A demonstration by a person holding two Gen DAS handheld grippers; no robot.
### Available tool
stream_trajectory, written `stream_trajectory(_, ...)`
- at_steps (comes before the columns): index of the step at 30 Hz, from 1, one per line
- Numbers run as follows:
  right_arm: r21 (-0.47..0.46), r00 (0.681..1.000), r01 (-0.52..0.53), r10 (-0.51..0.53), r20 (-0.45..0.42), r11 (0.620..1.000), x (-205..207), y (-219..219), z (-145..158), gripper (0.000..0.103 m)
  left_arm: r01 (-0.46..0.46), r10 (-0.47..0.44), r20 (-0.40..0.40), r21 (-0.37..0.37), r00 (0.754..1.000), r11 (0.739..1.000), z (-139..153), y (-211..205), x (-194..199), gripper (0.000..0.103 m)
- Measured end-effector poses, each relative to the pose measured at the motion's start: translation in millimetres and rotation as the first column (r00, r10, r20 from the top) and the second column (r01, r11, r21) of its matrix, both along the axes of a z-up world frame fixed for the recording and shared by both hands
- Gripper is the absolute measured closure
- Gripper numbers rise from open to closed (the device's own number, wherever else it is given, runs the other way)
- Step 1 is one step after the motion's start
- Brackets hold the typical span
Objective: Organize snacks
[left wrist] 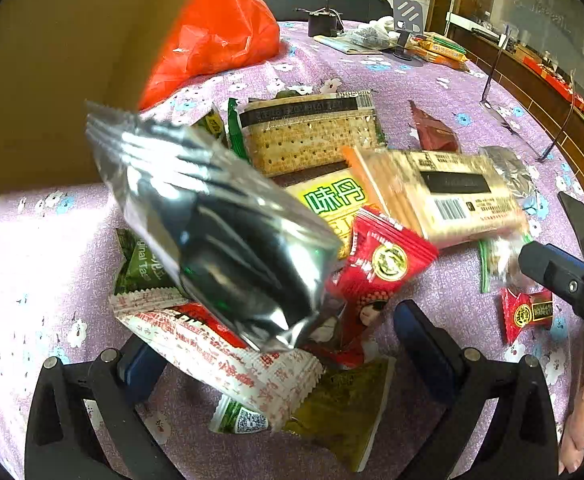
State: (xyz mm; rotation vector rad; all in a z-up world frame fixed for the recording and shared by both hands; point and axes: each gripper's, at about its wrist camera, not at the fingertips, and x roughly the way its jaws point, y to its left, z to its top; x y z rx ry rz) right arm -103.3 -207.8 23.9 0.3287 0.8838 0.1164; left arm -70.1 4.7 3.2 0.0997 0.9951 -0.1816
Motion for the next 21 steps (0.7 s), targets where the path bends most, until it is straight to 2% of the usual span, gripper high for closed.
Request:
stream_trajectory(3,-0.020,1.000,-0.022,0.022,-0.013,1.000,-1.2,4.0,0.5,0.019,0.000,0.000,0.000,0.000,1.000,1.000,0.3,-0.4,-0.9,0.000)
stream_trajectory(9,-0.187,0.995,-0.097,0.089,-0.049,0.978,1.1,31.8,0.0,0.020,-0.001,0.001,0.000,0.000,1.000,1.000,1.0,0.6,-2.2,0.000)
stream_trajectory(10,-0.205,0.995,-0.100,0.091,-0.052,0.974,2.1,33.7,-0.6,0.024,0.000,0.000,0.000,0.000,1.000,1.000,0.9,-0.2,-1.3,0.000)
stream_trajectory(11,-0.233,0.994,-0.104,0.094,-0.053,0.967,1.9,36.8,0.2,0.036,-0.001,0.001,-0.001,0.000,1.000,1.000,0.8,-0.7,-1.0,0.000)
stream_trajectory(12,-0.247,0.994,-0.110,0.099,-0.054,0.963,1.0,38.1,0.0,0.054,-0.001,0.001,0.000,0.000,1.000,1.000,0.8,-0.8,-1.0,0.000)
stream_trajectory(15,-0.250,0.993,-0.118,0.108,-0.053,0.961,-1.0,36.2,0.4,0.074,-0.001,0.001,-0.001,0.000,1.000,1.000,0.8,-0.8,-1.0,0.000)
stream_trajectory(17,-0.229,0.992,-0.123,0.113,-0.058,0.966,-1.8,33.3,0.7,0.084,-0.001,0.001,-0.001,0.000,1.000,1.000,1.2,-0.3,-1.8,0.000)
stream_trajectory(21,-0.196,0.990,-0.137,0.129,-0.055,0.971,-2.2,33.3,0.1,0.088,-0.001,0.001,0.000,0.000,1.000,1.000,1.3,-2.3,-1.8,0.000)
